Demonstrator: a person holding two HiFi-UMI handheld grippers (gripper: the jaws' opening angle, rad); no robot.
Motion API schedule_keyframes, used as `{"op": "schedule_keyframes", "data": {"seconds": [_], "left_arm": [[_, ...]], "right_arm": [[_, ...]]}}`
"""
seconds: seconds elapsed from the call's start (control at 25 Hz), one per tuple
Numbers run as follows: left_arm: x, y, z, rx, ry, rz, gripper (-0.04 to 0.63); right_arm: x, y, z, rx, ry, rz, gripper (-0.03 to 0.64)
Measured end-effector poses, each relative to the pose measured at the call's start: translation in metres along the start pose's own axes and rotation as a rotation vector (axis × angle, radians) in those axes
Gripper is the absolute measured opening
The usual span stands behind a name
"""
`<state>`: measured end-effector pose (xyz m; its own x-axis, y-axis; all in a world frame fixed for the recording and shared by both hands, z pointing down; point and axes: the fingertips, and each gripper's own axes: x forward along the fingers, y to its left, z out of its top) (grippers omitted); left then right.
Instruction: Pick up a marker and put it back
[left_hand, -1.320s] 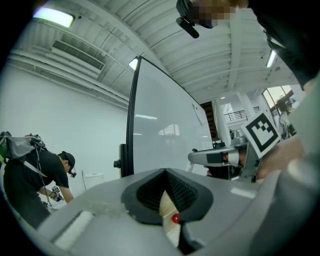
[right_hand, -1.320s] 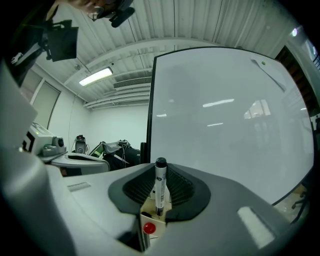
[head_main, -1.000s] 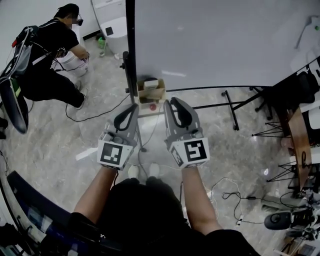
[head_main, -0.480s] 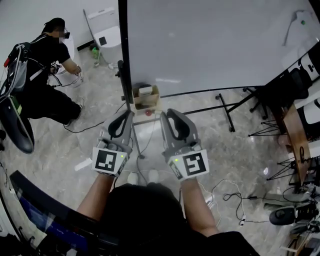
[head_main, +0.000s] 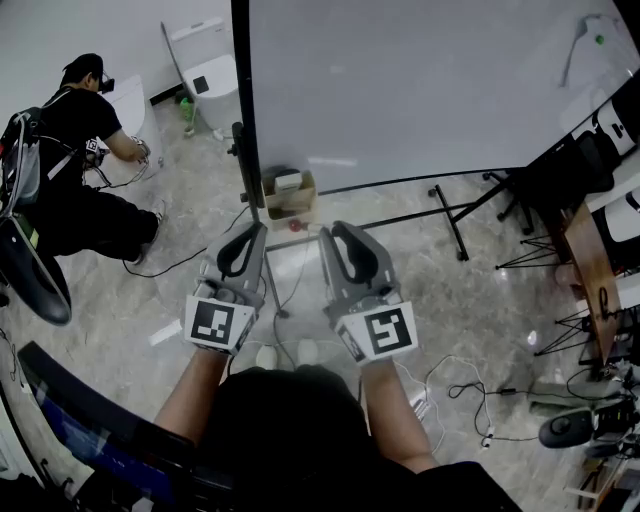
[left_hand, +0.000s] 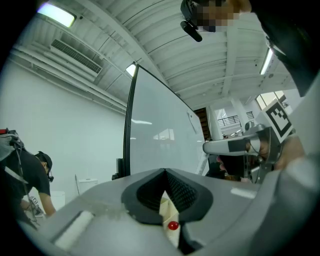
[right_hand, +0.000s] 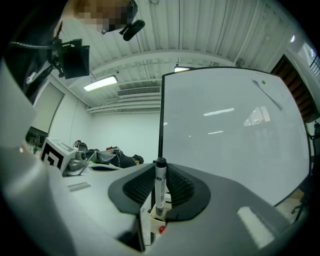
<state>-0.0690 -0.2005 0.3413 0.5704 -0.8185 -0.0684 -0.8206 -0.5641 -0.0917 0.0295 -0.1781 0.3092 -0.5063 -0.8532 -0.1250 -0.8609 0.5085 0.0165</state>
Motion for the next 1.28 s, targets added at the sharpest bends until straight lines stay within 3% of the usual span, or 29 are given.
{"op": "schedule_keyframes", "data": {"seconds": [0.24,1.28], "left_arm": [[0.000,0.001,-0.003,-0.028,-0.010,-0.010,0.005],[0.019,0.008,-0.017,-0.018,0.023,0.029,0.005]], "right_arm": [[0.004,0.001,-0.003,-0.001,0.004,0.008,0.075],[0.027,-0.020,-0.022,0.022,0.029,0.030,0.075]]}}
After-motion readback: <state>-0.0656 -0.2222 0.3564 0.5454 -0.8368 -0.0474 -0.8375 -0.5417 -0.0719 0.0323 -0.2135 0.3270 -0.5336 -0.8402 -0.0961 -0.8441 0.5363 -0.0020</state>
